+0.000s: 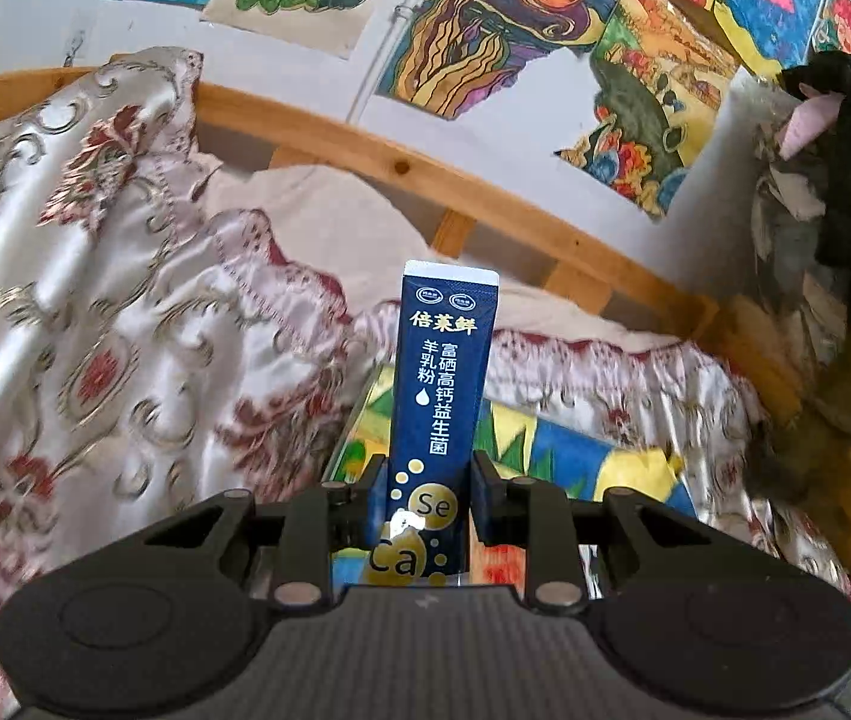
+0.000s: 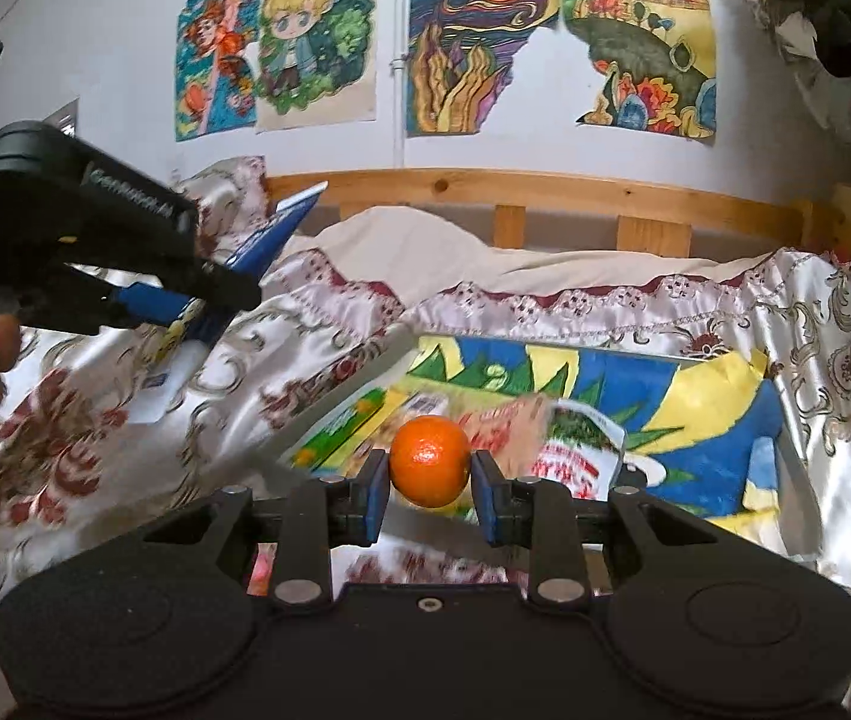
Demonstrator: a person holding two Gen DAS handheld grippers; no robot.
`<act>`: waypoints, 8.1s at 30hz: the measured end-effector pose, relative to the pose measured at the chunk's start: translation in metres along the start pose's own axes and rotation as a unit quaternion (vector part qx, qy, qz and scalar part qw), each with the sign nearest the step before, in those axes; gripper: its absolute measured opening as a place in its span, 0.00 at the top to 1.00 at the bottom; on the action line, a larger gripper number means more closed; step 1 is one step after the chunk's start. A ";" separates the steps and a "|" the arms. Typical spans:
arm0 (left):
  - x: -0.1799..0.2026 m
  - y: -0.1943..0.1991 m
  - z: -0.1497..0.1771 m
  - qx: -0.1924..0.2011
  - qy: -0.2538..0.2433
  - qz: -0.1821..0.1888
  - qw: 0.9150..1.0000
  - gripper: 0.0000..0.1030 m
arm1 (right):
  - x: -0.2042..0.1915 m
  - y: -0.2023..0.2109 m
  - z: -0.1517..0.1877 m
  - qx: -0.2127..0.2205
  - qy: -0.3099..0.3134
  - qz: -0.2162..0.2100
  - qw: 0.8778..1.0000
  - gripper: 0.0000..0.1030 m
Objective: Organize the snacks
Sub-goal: 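Carry the milk stick and mandarin into the painted tray and open both tools, then lift both tools away from the tray back over the remaining snacks, then grasp the orange spicy snack bag with left tool while right tool grasps the gold foil bag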
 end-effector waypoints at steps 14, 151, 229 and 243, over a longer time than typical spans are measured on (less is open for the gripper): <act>-0.018 -0.089 0.005 -0.001 -0.020 -0.015 1.000 0.71 | -0.005 -0.067 -0.005 -0.018 0.027 0.021 0.999 0.69; 0.028 0.138 0.168 -0.080 -0.113 -0.122 0.983 0.00 | 0.031 0.189 0.091 -0.095 -0.110 0.032 0.989 0.01; 0.041 -0.031 0.158 -0.104 -0.107 -0.027 0.988 0.40 | 0.075 -0.010 0.088 -0.252 -0.017 -0.004 0.968 0.59; 0.042 -0.026 0.154 -0.087 -0.094 -0.024 0.991 0.52 | 0.066 0.004 0.077 -0.223 0.011 0.009 0.975 0.63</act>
Point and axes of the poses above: each gripper's, at about its wrist camera, not at the fingertips, and y roughly against the way its jaws point, x to its right, z to its underside, the point moved 10 cm from there along -y, roughly the way its jaws point, and after that the axes turned 11 degrees about -x, right-handed, at the moved point
